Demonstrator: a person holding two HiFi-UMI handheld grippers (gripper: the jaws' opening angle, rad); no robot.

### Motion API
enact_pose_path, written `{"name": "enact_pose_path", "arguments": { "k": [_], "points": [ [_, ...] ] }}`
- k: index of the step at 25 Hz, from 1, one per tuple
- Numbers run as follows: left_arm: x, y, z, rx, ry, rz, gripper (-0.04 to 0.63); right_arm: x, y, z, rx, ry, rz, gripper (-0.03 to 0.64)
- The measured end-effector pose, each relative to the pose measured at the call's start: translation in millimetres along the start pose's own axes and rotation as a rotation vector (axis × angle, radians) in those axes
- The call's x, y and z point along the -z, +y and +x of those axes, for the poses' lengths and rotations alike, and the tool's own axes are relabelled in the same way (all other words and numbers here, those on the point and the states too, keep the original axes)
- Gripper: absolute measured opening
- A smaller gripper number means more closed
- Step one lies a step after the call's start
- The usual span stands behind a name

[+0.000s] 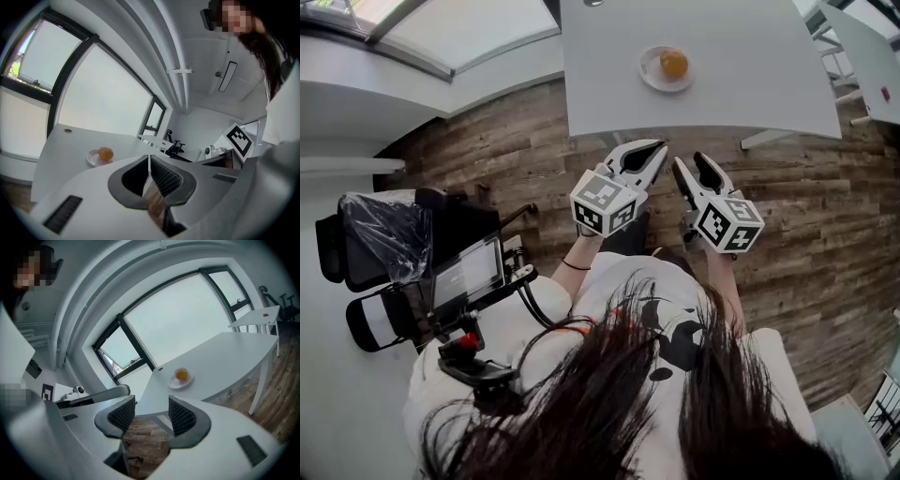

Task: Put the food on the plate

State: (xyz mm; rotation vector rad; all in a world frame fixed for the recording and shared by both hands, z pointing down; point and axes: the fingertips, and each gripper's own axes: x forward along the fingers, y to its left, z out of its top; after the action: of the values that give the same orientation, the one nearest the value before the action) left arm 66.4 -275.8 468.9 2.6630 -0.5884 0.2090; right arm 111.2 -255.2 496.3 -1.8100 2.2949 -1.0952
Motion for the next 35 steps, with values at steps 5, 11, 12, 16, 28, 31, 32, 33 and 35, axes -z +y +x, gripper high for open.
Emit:
{"name": "enact_pose_path", "arguments": {
  "k": [5, 11, 12, 16, 28, 31, 32, 33, 35],
  "points": [
    [24.0, -85.6, -20.8, -0.023, -0.03, 0.041, 0.006, 23.7, -5.8, -82.8, -0.042, -0.043, -0.01, 0.233],
    [55.7, -164.8, -62.4, -0.064, -0.046, 0.064, 0.006, 60.8, 7.3, -163.5, -0.093, -0.066, -0.013, 0.233],
    [62.2, -182.7, -71.2, -0.068, -0.047, 0.074, 0.006, 68.6, 10.8, -180.7, -0.101, -0.071, -0.014, 0.233],
    [79.9, -210.6, -86.0, -0.071, -0.029, 0.084, 0.006, 87.3, 15.2, -204.5, -0.115, -0.065, -0.005, 0.233],
    [94.9, -203.1, -90.0, -0.087, 0.014, 0.069, 0.006, 97.8, 18.5, -188.5, -0.144, -0.03, 0.032, 0.233],
    [93.4, -202.9, -91.6, -0.093, 0.009, 0.069, 0.006, 97.6, 21.5, -189.0, -0.149, -0.03, 0.031, 0.233],
    [92.9, -204.8, -97.0, -0.095, 0.003, 0.07, 0.006, 99.2, 26.2, -191.5, -0.151, -0.033, 0.028, 0.233],
    [93.2, -208.1, -106.3, -0.096, -0.004, 0.073, 0.006, 102.3, 34.2, -195.4, -0.153, -0.038, 0.023, 0.233],
    [96.1, -216.4, -131.7, -0.097, -0.017, 0.081, 0.006, 110.8, 55.6, -204.5, -0.158, -0.051, 0.01, 0.233]
  ]
}}
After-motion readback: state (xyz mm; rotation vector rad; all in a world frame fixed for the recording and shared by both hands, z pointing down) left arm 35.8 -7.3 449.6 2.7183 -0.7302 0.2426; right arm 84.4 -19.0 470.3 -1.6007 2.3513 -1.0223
